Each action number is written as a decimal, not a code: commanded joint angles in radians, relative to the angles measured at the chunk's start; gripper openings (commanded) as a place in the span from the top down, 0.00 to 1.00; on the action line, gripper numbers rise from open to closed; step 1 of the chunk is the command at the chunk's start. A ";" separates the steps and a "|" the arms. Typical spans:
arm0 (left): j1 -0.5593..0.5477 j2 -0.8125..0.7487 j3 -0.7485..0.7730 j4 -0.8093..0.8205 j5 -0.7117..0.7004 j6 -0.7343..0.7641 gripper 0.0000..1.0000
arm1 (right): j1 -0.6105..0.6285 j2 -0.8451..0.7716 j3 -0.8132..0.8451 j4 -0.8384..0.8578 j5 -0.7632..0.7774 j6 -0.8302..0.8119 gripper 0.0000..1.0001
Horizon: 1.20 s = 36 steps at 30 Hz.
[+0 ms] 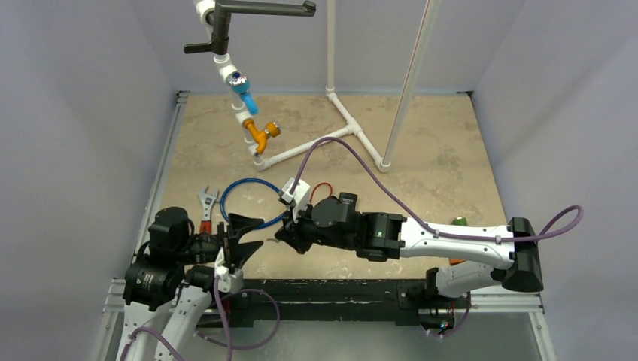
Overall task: Unlock with the key
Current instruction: Pick up the key from the center of the board.
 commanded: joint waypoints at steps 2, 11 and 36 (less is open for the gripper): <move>-0.004 -0.051 -0.014 0.044 0.112 0.228 0.45 | -0.006 -0.033 0.066 0.015 -0.021 0.026 1.00; -0.004 -0.155 -0.061 0.017 0.180 0.385 0.64 | -0.007 -0.023 0.096 0.024 -0.025 0.047 1.00; -0.004 -0.120 -0.006 0.188 0.129 -0.161 0.85 | -0.020 -0.015 0.091 0.021 -0.022 0.055 1.00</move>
